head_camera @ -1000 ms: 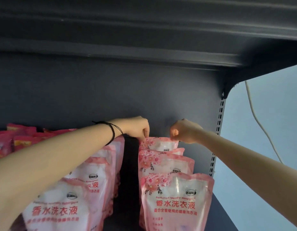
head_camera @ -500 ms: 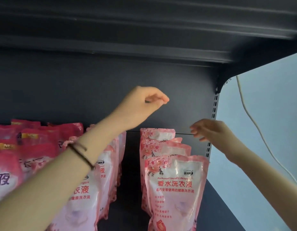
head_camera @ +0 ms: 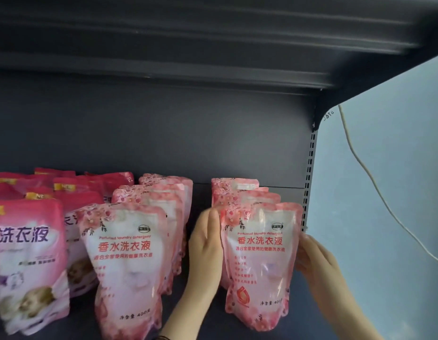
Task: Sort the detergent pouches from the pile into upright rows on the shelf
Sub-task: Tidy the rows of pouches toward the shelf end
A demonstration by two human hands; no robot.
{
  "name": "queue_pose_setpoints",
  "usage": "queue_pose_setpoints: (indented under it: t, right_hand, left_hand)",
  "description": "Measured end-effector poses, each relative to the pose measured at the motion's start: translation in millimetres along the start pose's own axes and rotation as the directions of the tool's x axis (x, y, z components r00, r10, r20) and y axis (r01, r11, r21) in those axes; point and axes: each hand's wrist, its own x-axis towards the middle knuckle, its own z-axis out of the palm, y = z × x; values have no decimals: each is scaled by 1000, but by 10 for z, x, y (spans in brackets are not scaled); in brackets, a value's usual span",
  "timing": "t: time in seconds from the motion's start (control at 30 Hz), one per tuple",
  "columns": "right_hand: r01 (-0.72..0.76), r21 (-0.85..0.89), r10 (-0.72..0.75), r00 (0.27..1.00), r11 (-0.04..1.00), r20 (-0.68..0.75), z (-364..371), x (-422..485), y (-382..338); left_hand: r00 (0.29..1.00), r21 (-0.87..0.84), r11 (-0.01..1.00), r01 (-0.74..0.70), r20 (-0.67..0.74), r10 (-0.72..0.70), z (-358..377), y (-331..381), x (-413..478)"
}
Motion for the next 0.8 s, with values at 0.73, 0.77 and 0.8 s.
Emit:
queue_pose_setpoints:
  t: [0.73,0.77,0.8]
  right_hand:
    - [-45,59,51,994,997,-101,741,-359,177]
    - [-47,38,51,994,998,-101,737,-371,188]
    - [-46,20,48,994,999,-99,735,-382,194]
  left_hand:
    - [971,-20,972,236,-30,-236,-416,-281,-357]
    - [970,-4,970,241,-34,-241,-423,-306,-368]
    - [970,24,970,242,-47,-240,-428,-331,-363]
